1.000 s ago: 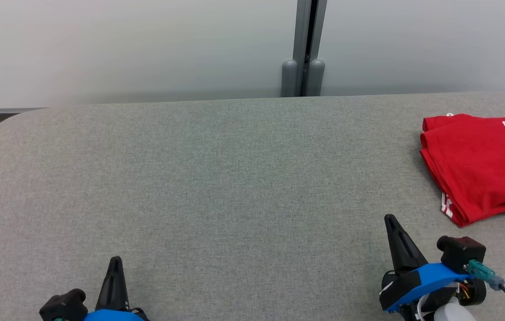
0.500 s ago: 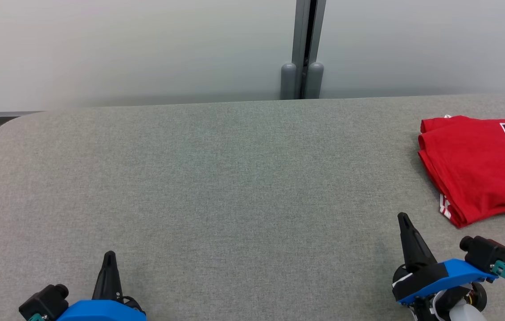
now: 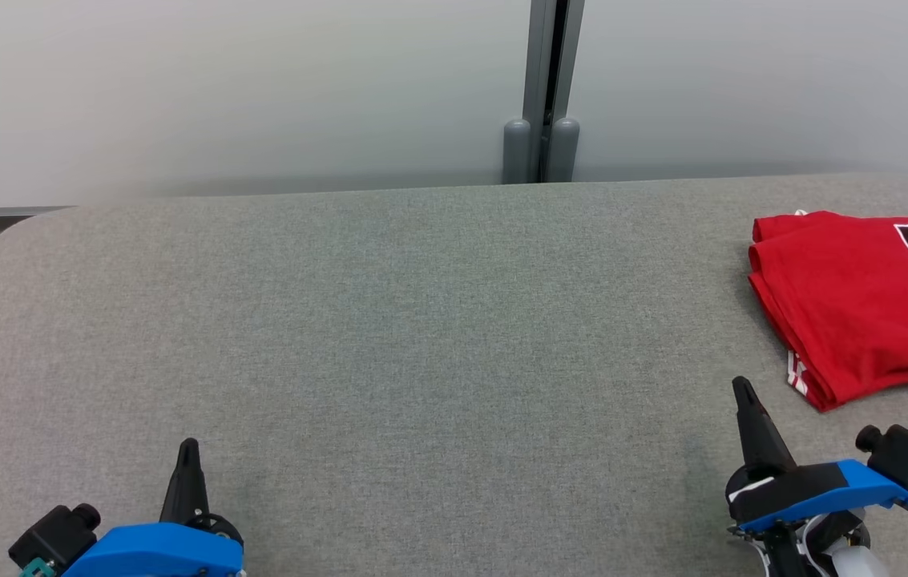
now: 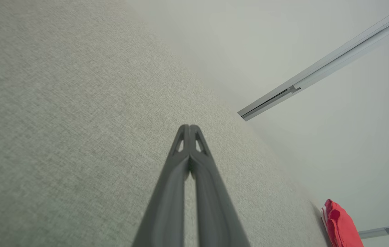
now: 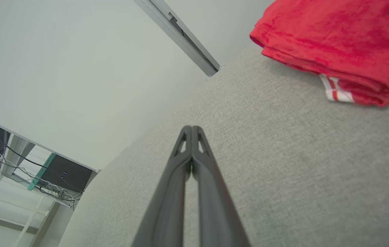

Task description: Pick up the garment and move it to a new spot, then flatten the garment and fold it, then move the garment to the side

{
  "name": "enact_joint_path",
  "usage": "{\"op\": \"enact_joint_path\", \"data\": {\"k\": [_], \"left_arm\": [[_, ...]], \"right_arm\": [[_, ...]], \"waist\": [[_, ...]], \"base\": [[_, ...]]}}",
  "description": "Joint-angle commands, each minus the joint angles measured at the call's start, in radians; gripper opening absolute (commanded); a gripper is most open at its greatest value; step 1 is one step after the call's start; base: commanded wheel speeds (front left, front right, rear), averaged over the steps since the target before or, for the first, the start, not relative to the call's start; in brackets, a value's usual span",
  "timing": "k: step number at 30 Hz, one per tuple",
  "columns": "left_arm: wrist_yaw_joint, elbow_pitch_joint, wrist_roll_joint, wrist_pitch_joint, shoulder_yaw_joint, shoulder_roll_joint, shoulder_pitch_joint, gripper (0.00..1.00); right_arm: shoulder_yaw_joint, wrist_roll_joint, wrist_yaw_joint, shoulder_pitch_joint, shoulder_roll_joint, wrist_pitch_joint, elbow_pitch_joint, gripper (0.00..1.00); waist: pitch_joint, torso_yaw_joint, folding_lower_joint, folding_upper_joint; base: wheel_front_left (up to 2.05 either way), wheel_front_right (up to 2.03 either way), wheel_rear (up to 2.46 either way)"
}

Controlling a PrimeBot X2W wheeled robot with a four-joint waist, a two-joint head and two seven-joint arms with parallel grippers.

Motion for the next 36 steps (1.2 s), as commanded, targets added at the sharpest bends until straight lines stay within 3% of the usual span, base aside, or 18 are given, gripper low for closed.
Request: {"op": "enact_joint_path", "data": {"k": [1, 36], "left_arm": [[-0.007, -0.016, -0.024, 0.006, 0.013, 0.000, -0.030, 0.00], [-0.051, -0.038, -0.372, 0.109, 0.083, -0.017, -0.070, 0.00]], "right_arm": [[-0.007, 0.029, 0.000, 0.002, -0.001, 0.009, -0.020, 0.00], [-0.065, 0.423, 0.000, 0.027, -0.002, 0.111, -0.082, 0.00]], "waist": [[-0.001, 0.000, 0.0000, 0.0000], [-0.024, -0.006, 0.0000, 0.0000]], "base": [[0.00, 0.00, 0.00], [0.00, 0.00, 0.00]]}}
